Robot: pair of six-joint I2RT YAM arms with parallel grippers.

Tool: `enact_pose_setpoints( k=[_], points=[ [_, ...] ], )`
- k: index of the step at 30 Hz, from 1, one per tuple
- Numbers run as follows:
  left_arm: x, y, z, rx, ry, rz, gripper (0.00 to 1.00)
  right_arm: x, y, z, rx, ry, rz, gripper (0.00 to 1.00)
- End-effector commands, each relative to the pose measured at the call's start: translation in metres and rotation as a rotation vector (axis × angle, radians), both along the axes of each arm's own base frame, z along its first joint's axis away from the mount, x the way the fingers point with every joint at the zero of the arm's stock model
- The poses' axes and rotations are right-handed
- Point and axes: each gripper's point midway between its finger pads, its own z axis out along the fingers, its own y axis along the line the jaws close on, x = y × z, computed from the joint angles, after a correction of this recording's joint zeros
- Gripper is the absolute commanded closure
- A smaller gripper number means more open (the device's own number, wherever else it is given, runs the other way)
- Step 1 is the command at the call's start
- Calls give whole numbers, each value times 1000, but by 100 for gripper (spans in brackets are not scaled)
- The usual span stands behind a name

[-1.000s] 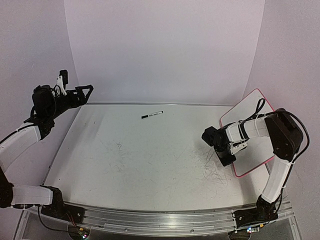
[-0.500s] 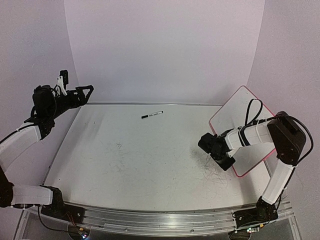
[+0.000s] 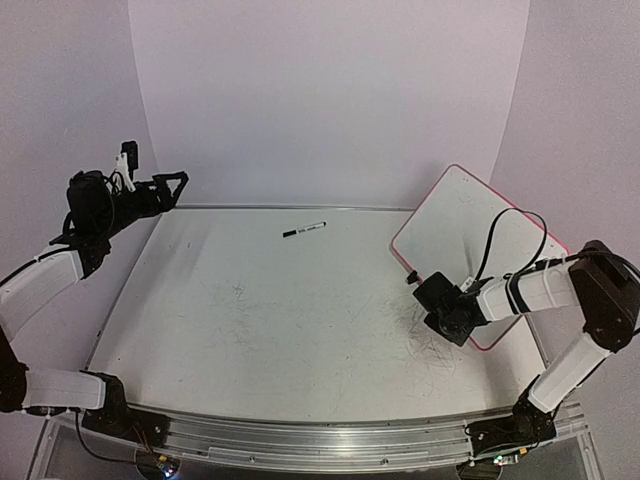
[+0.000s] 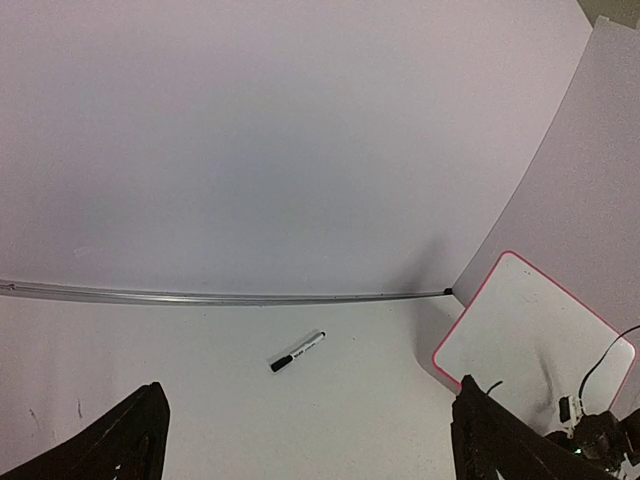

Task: Write a sentence on the whiteboard
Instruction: Adjust the whiteboard stand at the center of the board.

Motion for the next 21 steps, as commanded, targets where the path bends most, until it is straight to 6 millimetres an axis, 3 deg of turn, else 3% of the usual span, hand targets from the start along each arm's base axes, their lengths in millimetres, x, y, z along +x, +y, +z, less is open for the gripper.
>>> enact_pose_setpoints(
  k=[1,10,21],
  points=[
    [-1,-5,18,-14,-51,-26,1,22,38,32,75,-146,220,100],
    [1,-6,15,-15,-42,-31,1,14,54,39,56,-228,507,100],
    [4,-10,8,-13,-23,-47,0,14,98,54,69,-309,800,100]
  ],
)
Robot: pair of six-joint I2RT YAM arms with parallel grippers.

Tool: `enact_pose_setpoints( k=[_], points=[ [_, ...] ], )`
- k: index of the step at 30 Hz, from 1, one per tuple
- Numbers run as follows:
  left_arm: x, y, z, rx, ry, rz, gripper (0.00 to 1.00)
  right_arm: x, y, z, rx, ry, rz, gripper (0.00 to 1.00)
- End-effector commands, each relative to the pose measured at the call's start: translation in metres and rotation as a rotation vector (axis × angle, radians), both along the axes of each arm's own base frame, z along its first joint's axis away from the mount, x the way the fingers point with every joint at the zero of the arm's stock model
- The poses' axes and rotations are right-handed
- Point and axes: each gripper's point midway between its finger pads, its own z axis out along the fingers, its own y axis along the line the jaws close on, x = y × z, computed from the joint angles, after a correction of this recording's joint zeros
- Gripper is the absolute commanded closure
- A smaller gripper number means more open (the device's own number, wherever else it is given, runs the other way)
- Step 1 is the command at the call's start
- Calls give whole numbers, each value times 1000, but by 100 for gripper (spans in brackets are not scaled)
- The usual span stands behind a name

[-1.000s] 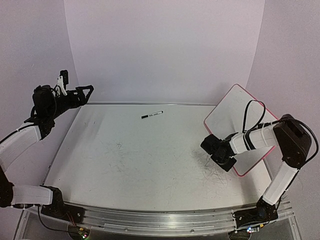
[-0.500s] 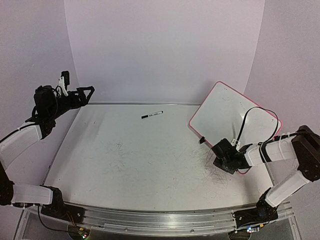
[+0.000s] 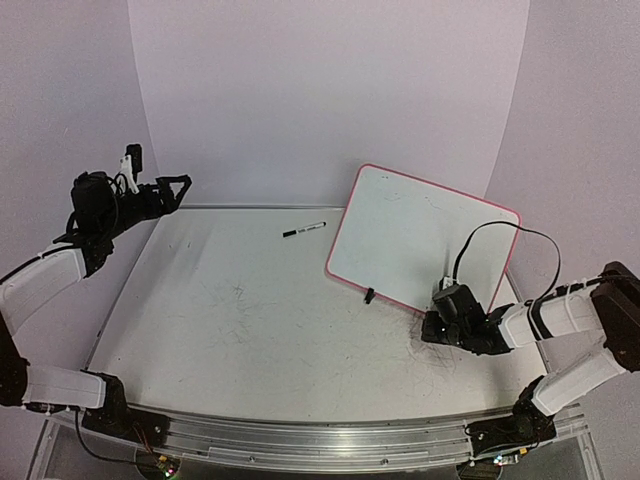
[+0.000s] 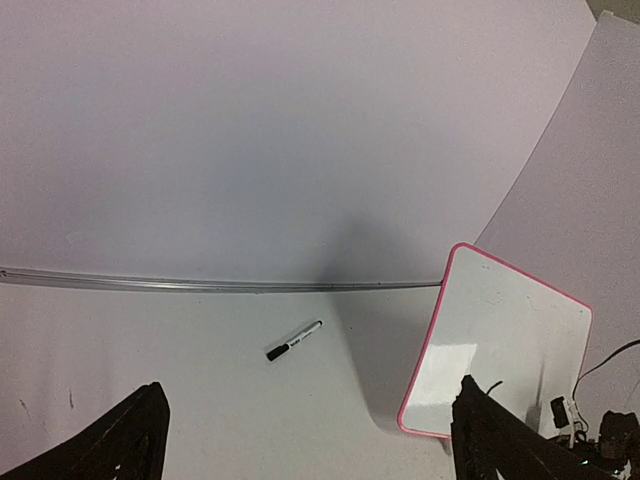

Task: Write a sentence on the whiteboard
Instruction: Adjust the whiteboard stand at the center of the board.

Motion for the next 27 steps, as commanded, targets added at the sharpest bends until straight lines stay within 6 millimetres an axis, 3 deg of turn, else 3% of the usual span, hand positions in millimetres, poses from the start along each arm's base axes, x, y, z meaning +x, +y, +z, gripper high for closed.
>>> enact_pose_setpoints(
  k=[1,8,12,16,19,23,27],
  points=[
    [0,-7,18,-11,-53,-31,1,19,55,50,96,-185,235,100],
    [1,-17,12,-16,-30,-70,1,15,61,47,102,-178,263,100],
    [0,-20,11,-15,-28,-81,1,12,45,39,117,-156,161,100],
    [0,-20,13,-15,-33,-82,0,5,15,32,122,-127,-14,100],
    [-1,-21,14,-17,-33,-87,1,0,6,37,132,-128,-57,93],
    [-2,-22,14,-19,-34,-91,1,-1,5,41,130,-117,-65,66],
    [-2,-22,14,-18,-33,-90,0,-3,9,46,106,-107,-65,52]
  ],
)
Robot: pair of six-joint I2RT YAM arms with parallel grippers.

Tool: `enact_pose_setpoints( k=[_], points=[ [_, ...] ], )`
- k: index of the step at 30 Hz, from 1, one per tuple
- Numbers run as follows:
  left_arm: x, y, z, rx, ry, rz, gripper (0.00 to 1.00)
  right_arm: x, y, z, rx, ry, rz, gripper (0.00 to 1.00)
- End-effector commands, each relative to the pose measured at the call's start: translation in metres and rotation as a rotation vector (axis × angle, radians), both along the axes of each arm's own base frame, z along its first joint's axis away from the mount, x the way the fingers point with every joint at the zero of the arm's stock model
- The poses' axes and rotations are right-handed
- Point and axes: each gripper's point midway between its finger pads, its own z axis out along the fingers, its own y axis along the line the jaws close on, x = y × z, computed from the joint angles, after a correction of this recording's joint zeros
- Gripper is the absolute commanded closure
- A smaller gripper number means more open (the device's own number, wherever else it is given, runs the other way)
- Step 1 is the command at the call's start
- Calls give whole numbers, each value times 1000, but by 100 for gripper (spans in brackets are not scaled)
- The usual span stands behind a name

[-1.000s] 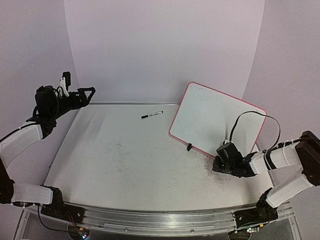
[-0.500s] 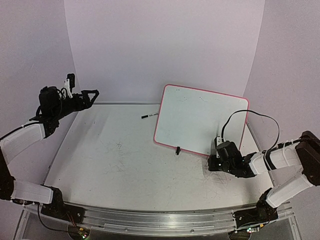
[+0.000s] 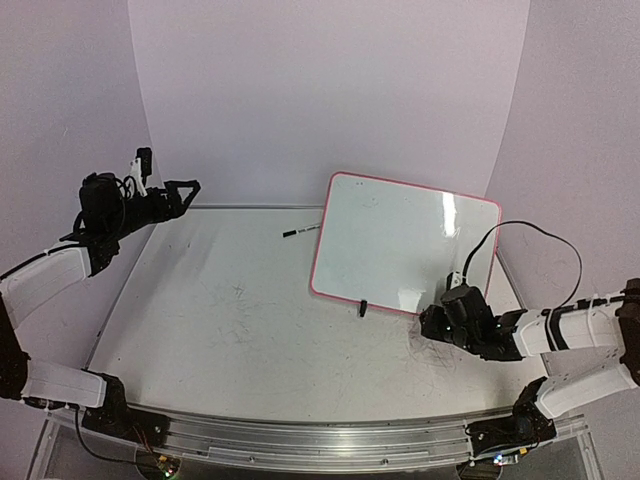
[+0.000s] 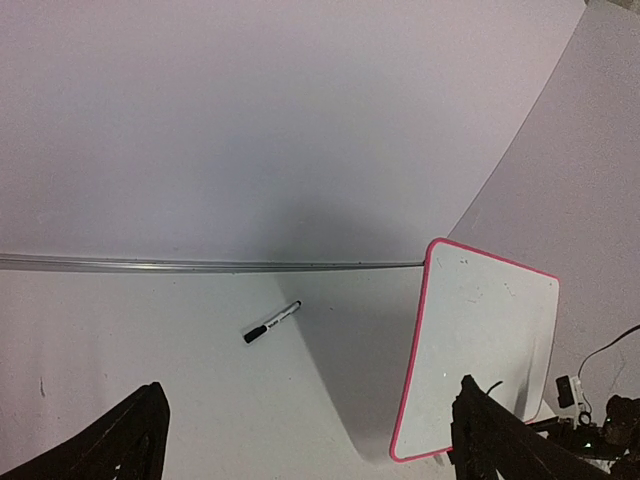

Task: Write a sentence on the whiteboard
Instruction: Adjust the whiteboard stand at the center of the board.

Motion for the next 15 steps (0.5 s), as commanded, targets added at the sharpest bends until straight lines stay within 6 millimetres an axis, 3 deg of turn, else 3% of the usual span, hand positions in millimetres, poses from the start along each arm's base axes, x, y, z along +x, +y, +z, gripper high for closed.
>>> enact_pose_setpoints(
  k=[1,4,7,12,15],
  points=[
    [-3,-4,27,-15,-71,-24,0,1,4,16,-7,-9,-30,49],
    [-3,-5,28,-15,-74,-27,1,-4,11,23,0,-1,-11,47],
    [-3,-5,27,-16,-72,-27,1,-12,31,32,23,10,43,45],
    [-2,-6,26,-18,-66,-32,1,-19,85,30,114,110,114,42],
    [-2,-6,26,-19,-66,-32,1,-11,113,20,146,167,93,39]
  ],
)
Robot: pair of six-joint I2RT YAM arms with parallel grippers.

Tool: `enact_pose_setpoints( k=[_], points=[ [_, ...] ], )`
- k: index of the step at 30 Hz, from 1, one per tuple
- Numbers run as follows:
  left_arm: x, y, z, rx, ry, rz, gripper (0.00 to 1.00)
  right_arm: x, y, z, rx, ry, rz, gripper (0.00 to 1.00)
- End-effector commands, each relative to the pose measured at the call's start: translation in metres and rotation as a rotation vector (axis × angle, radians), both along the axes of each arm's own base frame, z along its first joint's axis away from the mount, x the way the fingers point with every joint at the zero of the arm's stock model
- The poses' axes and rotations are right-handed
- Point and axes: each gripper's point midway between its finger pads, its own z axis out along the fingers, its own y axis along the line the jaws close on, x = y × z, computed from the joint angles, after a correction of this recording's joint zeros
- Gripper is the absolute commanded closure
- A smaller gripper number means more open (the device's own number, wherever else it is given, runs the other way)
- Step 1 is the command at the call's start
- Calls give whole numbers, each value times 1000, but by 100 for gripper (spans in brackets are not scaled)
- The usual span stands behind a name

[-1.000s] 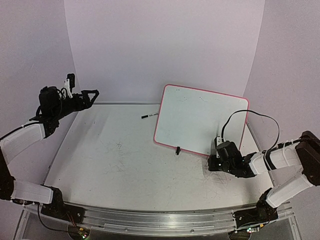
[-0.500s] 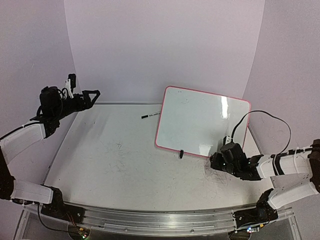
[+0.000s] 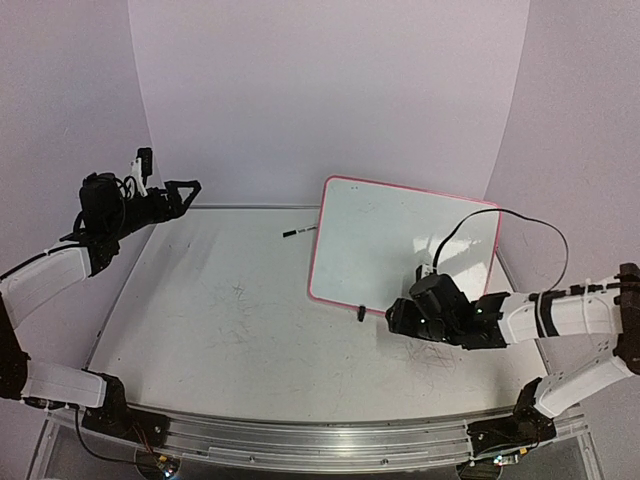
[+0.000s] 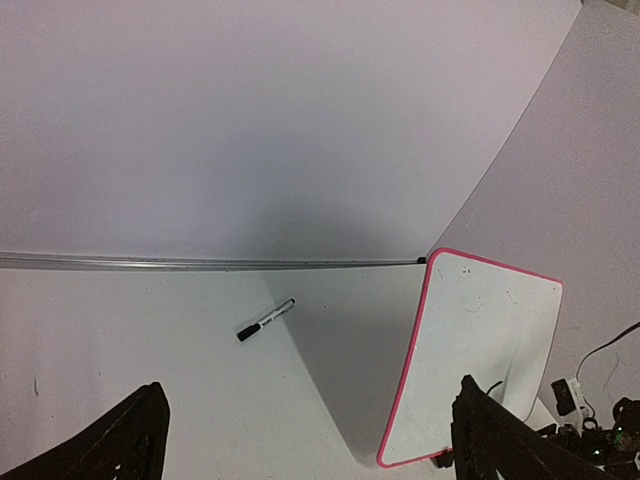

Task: Write a sentence on the whiteboard
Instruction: Adjust the whiteboard stand at the center of the board.

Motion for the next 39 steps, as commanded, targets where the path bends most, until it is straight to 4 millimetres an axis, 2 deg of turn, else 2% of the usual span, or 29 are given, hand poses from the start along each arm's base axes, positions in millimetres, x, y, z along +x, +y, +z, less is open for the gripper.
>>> enact_pose_setpoints(
  k=[1,4,7,10,17,23,26,29,34,39],
  points=[
    [-1,-4,26,-10,-73,-16,1,9,44,-8,76,101,-32,38],
    [-2,-3,28,-6,-81,-12,1,21,67,-21,71,136,-28,36],
    [-3,-2,29,-2,-88,-4,1,33,77,-31,39,129,-32,36],
    [-4,-2,31,-2,-92,-5,1,42,82,-39,8,117,-46,37],
    [-6,-2,34,-2,-100,-8,1,58,84,-59,-51,103,-99,49],
    [-7,-3,35,-2,-104,-11,1,72,78,-59,-110,57,-127,59],
    [-7,-3,35,0,-104,-9,1,77,73,-58,-140,37,-138,61],
    [-6,-3,34,1,-101,-9,1,80,71,-57,-168,21,-135,68],
    [-3,-5,30,-2,-87,-16,1,78,73,-54,-223,-2,-75,86],
    [-3,-4,29,2,-88,-11,1,67,79,-50,-296,-60,24,96]
  ],
)
